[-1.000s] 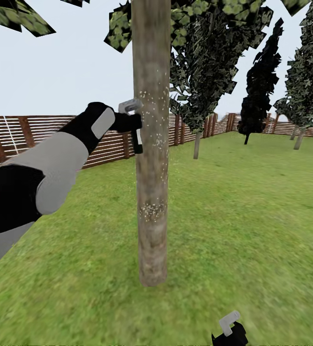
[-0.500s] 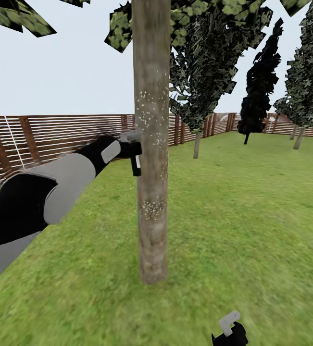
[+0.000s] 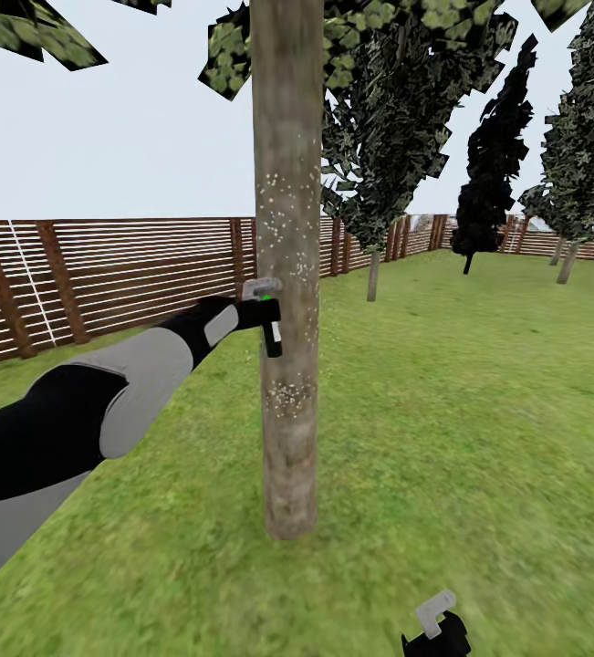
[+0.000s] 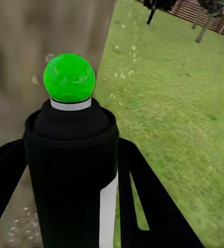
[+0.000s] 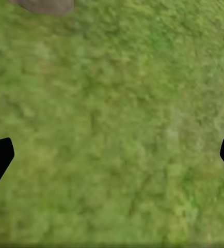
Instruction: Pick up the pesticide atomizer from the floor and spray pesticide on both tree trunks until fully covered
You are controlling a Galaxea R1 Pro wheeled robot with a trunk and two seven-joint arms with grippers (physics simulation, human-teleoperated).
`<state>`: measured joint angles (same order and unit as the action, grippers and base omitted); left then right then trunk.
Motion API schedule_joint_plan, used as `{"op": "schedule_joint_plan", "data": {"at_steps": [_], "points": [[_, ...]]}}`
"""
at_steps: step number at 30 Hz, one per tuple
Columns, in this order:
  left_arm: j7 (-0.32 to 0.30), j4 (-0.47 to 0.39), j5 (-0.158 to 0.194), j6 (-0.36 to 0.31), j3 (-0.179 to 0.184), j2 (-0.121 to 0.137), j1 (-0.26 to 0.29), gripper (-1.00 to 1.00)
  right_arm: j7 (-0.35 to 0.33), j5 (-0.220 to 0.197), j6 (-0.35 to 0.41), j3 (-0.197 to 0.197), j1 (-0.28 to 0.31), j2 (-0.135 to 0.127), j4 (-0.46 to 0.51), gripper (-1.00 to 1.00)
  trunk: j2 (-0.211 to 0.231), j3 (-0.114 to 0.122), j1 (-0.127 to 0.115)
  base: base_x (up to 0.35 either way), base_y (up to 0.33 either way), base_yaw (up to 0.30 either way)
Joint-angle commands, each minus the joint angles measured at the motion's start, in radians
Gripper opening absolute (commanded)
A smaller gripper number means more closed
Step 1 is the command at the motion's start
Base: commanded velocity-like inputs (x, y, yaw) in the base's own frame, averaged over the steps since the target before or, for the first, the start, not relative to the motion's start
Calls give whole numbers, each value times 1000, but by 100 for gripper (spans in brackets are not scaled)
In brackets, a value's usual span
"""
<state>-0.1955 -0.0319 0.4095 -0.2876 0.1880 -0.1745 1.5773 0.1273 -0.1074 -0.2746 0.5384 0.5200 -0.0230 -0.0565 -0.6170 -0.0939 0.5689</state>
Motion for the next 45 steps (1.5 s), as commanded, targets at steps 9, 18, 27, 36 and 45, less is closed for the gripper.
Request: {"op": "schedule_joint_plan", "data": {"at_steps": [9,18,27,36,45], "points": [[-1,-83,-31,0,6,0,1,-100,0,0,0,0,0,-1,0,100,0,0,0,0,0,0],[4,-162,-32,-3,-1,0,0,-100,0,0,0,0,-1,-1,0,100,0,0,0,0,0,0],[3,-4,-34,86,1,16,-12,-100,0,0,0,0,-1,-1,0,100,0,0,0,0,0,0],[-2,0,-33,100,12,0,-100,-100,0,0,0,0,-2,0,0,100,0,0,0,0,0,0],[-2,-191,-23,95,16,0,-101,-100,0,0,0,0,-2,-1,0,100,0,0,0,0,0,0]]}}
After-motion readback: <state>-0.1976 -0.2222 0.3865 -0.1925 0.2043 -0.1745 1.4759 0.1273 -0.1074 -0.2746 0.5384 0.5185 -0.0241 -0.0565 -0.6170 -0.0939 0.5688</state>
